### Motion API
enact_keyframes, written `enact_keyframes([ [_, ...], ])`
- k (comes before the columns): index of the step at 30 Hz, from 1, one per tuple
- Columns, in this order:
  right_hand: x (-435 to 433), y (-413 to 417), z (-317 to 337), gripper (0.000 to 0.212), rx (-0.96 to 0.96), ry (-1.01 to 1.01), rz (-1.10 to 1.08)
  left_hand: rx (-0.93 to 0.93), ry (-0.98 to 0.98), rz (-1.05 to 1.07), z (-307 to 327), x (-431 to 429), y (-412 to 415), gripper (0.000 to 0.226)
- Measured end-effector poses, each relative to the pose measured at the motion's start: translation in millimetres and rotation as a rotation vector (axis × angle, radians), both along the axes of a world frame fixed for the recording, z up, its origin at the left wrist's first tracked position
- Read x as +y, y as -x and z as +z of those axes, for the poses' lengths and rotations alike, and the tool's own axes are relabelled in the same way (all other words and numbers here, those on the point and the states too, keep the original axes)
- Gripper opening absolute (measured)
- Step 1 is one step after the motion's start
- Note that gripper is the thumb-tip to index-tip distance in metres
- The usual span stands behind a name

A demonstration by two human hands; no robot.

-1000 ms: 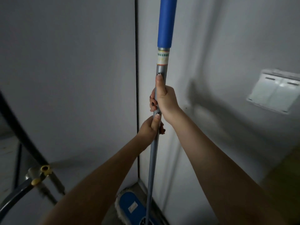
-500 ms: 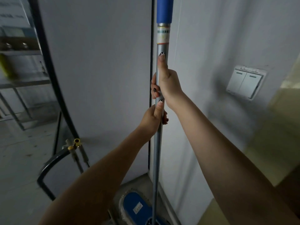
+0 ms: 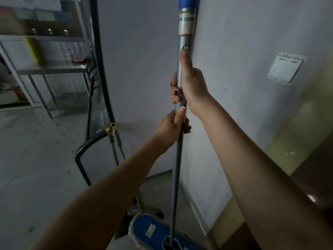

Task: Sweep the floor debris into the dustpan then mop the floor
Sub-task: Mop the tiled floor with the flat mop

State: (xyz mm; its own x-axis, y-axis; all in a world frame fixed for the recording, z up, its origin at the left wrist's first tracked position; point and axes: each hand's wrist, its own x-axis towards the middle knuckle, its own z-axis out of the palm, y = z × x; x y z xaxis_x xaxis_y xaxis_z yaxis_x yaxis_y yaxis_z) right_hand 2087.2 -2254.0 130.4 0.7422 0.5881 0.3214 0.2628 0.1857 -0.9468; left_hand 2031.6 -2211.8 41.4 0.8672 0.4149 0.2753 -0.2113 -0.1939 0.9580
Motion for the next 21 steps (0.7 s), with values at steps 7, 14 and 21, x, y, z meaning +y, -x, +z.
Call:
enact_keyframes([
  [7,10,64,-12,0.063,-0.005,0.063,0.200,0.043,0.053,0.141,-9,-1,76,0.041],
  [14,12,127,-19,0.063,-0.014,0.060,0.394,0.069,0.067,0.335,-16,-9,142,0.040],
  [21,29,204,-20,0.064,-0.023,0.033,0.582,0.104,-0.037,0.601,-15,-1,217,0.050],
])
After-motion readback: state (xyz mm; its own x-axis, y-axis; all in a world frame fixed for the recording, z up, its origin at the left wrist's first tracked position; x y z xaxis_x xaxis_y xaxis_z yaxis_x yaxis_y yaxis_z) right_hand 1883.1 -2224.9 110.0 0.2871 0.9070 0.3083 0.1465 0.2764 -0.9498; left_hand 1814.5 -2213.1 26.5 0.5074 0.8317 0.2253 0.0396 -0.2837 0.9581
